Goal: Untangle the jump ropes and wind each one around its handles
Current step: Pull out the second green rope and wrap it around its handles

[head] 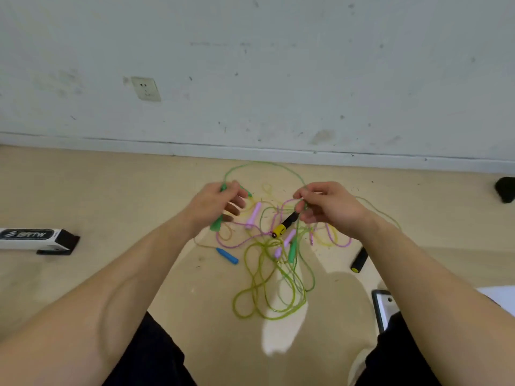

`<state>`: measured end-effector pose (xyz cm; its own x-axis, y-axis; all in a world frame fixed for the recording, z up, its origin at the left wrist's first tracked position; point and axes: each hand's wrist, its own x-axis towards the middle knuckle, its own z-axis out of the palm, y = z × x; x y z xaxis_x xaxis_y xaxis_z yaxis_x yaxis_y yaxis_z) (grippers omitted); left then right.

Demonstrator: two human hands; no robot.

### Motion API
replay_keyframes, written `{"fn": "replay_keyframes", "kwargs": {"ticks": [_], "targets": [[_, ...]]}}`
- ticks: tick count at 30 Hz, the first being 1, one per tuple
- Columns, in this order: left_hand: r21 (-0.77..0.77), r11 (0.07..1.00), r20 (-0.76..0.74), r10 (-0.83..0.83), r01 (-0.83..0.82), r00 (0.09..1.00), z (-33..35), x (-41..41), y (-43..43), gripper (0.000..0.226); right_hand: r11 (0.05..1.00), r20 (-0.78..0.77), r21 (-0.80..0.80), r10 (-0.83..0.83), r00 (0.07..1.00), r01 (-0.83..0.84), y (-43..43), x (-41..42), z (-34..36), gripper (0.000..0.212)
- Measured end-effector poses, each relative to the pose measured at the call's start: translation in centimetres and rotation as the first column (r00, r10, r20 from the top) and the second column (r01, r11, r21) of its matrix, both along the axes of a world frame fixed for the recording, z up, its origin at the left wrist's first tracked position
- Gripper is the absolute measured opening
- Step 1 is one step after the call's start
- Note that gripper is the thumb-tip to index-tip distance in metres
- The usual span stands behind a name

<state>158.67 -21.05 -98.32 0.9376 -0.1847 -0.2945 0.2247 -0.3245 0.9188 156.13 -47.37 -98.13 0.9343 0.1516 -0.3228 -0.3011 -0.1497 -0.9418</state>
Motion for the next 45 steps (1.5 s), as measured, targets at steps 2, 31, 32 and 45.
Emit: {"fn": "replay_keyframes", "kwargs": {"ticks": [2,31,32,45], "targets": [[0.013,0.989,-0.031,-0.150,0.150,0.988,-0.9,-1.0,-2.1,0.032,0.977,-0.021,0.196,-0.078,0.997,0.081,0.7,0.1,1.1,0.019],[-0.613,0.649,-0.226,0.402,-0.450,0.887,1.8,3.9,0.9,0.033,0.812,-0.288,-0.413,0.313,0.905,-0.412,4.3,0.1,-6.2,0.040],[-0.561,0.688,-0.190,0.435,-0.461,0.880,1.5,4.0,1.2,0.032,0.790,-0.282,-0.463,0.300,0.911,-0.403,3.9,0.2,-6.4,0.032],[-0.033,0.965,-0.099,-0.262,0.260,0.960,-2.1,-0.7,-4.9,0.032,0.840,-0.160,0.512,-0.113,0.981,0.181,4.0,2.4,0.7,0.024]]}}
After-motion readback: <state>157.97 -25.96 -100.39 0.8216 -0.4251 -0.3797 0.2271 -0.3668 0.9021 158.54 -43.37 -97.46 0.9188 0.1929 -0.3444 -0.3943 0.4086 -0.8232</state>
